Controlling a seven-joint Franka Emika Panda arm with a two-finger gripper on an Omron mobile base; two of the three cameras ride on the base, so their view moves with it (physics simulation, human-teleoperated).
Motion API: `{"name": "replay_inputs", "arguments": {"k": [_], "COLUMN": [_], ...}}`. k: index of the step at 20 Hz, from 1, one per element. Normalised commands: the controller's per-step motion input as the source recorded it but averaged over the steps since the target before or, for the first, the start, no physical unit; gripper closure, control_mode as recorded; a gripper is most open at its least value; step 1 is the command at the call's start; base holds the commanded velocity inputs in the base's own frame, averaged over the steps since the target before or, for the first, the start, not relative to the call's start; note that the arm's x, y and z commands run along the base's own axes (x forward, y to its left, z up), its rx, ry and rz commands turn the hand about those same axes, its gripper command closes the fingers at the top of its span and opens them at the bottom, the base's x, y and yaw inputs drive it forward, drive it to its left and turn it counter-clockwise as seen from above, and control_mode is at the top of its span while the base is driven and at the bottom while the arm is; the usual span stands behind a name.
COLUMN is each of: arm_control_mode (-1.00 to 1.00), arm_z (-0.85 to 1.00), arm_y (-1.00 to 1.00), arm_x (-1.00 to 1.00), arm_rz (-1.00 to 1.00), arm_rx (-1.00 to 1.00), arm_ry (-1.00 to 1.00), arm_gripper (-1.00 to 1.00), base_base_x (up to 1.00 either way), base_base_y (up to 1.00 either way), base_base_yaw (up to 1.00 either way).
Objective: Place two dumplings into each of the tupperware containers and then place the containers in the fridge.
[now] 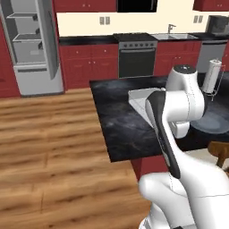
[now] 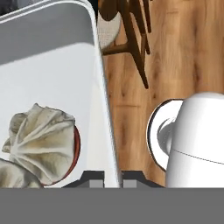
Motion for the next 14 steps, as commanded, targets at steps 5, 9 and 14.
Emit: {"name": "replay_inputs", "arguments": {"k": [5,9,14], "arm_control_mode": [1.0,1.0,1.0], "arm_z": [0.0,0.0,0.0], "arm_y": [0.0,0.0,0.0], "arm_x": [0.0,0.0,0.0], "arm_rz": [0.0,0.0,0.0], "arm_rx": [0.0,0.0,0.0], "arm_ry": [0.0,0.0,0.0], "arm_gripper": [1.0,1.0,1.0], "base_base_x": [-0.04,0.25,0.96], "base_base_y": [1.0,1.0,1.0], "base_base_yaw": [-0.01,-0.01,-0.05]}}
